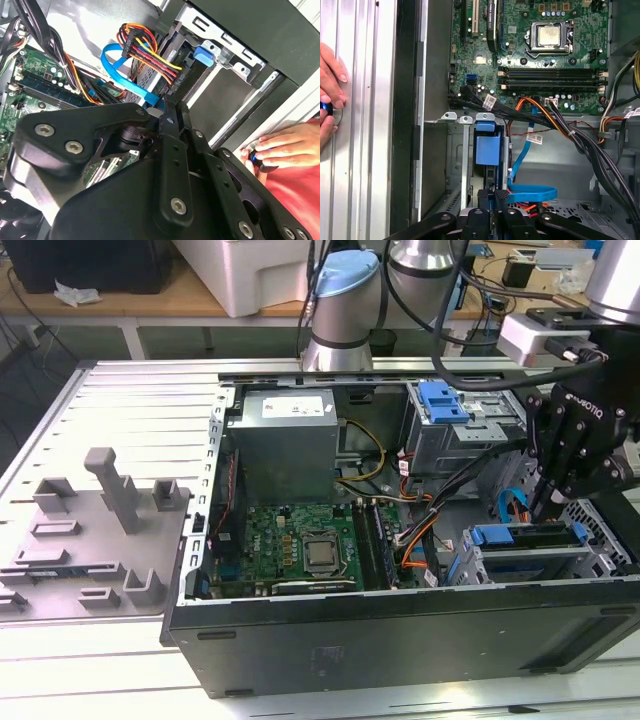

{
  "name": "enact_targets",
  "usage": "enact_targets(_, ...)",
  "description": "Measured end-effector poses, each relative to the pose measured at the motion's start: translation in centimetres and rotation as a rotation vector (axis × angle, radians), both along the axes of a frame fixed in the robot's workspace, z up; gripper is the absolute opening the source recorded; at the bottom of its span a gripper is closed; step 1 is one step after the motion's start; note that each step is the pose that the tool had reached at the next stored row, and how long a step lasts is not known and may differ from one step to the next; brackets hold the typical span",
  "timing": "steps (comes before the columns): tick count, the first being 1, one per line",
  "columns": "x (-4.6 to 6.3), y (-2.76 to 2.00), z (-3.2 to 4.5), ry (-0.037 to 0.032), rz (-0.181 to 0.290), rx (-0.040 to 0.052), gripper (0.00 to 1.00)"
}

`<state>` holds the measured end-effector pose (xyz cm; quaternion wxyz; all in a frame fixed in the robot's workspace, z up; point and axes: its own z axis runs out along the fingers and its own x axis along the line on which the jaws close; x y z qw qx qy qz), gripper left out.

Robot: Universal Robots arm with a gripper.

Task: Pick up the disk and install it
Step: 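Insert the second disk wire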

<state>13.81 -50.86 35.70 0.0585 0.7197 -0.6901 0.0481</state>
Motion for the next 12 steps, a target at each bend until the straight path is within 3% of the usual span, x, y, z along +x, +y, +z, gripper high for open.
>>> enact_targets(7, 0.0, -0.45, 0.0, 0.0, 0.0, 0.0303, 0.16)
enact_targets(12, 0.0, -0.68, 0.01, 0.0, 0.0, 0.0444, 0.16)
